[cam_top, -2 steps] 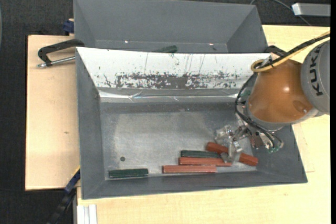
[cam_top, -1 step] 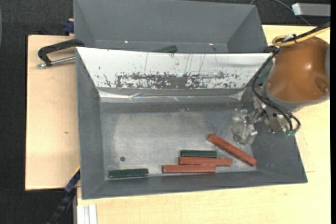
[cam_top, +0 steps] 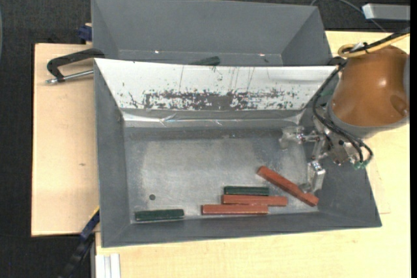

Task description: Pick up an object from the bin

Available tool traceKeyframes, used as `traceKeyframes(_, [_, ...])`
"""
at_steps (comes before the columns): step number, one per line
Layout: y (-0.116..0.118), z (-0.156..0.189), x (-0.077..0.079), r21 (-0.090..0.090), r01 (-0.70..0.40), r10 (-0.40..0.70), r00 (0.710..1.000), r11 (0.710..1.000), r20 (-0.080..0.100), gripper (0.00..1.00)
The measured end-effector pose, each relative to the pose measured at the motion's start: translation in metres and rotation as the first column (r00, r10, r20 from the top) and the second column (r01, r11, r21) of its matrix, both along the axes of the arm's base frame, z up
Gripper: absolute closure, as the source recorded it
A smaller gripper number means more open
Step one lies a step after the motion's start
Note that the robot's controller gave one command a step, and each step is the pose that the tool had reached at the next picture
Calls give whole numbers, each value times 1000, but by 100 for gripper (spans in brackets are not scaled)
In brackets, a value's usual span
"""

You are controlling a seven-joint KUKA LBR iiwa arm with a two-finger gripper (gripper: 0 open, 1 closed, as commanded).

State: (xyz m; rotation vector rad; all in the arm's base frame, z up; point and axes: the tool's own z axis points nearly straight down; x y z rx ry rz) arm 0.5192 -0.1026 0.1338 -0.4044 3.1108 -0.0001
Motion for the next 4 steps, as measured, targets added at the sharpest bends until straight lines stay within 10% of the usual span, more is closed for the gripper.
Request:
traceKeyframes(3, [-3,-28,-6,1,-19,19,1000,1000,-6,0])
traceKeyframes(4, [-18,-36,-11,0,-289,289,957,957,-3,0])
